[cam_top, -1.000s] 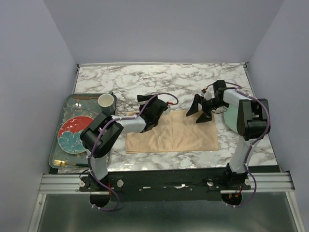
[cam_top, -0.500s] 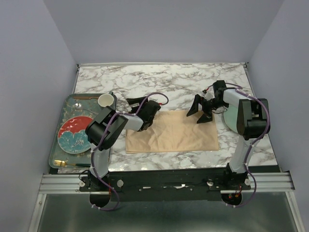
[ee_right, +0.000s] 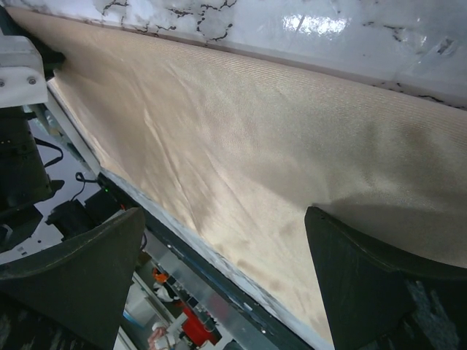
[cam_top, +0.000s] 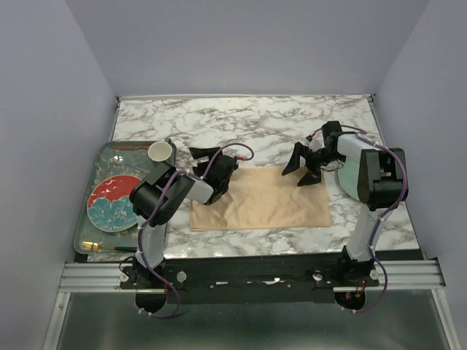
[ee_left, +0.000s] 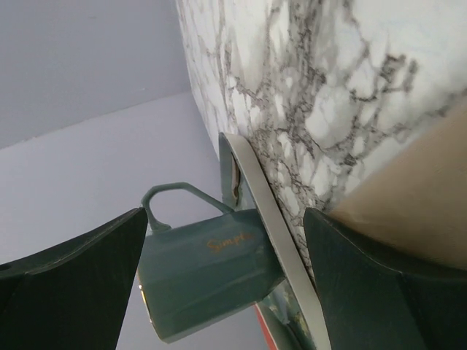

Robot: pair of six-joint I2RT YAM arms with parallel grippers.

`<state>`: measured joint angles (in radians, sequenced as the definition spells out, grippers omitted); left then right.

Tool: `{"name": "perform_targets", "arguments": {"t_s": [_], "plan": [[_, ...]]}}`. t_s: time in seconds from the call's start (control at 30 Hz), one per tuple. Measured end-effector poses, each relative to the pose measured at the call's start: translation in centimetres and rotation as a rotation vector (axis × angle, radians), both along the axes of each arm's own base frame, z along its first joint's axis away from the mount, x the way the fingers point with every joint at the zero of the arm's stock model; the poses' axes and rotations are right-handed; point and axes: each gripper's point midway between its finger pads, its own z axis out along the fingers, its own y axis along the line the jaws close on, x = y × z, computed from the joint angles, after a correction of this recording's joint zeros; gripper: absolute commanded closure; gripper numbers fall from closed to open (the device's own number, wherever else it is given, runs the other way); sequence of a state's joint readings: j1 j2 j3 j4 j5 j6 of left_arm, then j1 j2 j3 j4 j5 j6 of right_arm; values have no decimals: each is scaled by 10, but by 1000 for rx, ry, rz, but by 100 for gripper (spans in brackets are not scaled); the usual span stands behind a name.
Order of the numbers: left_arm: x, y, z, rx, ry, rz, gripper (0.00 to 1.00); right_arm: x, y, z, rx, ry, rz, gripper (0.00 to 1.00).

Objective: Fold the napkin into a case and place the utensils inside
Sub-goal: Smooth out the rectangle-folded napkin at the center of the board, then pick up the rectangle-folded napkin at the center of the board.

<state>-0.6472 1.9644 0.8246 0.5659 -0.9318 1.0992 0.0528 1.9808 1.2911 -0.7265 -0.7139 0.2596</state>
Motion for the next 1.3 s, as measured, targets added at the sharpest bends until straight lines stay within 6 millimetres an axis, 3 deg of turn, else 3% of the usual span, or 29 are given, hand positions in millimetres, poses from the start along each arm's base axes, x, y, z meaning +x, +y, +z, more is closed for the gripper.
{"name": "perform_targets", "arguments": {"t_s": [0.07,0.17,0.3,0.37,0.4,0.5,0.6,0.7,0.8,0.9,1.0,1.2,1.3], "plan": [[3,-4,4,-5,9,-2,1,-1,2,2,16,-8,15,0],[14,-16,33,-82,14,5,1,-3,2,4,27,-27,44,0],[31,-57,112,-406,-12,-32,1,-7,1,16,26,-76,89,0],[20,-75,162,-630,-17,-84,5,-8,0,30,23,-122,113,0],[10,-77,176,-705,-12,-95,6,-10,-1,36,22,-145,124,0],[-29,-84,191,-933,66,-123,16,-12,-4,57,2,-227,155,0],[-76,-81,165,-1135,205,-70,31,-15,-12,67,-46,-289,181,0],[-116,-59,105,-1285,374,128,43,-24,-20,63,-87,-287,196,0],[-142,-27,54,-1363,454,392,48,-31,-32,52,-136,-254,193,0],[-161,-11,27,-1392,485,562,55,-36,-43,47,-173,-229,186,0],[-164,-6,17,-1413,478,638,58,-37,-48,45,-195,-220,186,0],[-147,14,-15,-1414,454,799,57,-38,-59,40,-213,-188,172,0],[-143,15,-27,-1405,469,822,56,-39,-61,39,-215,-179,167,0]]}}
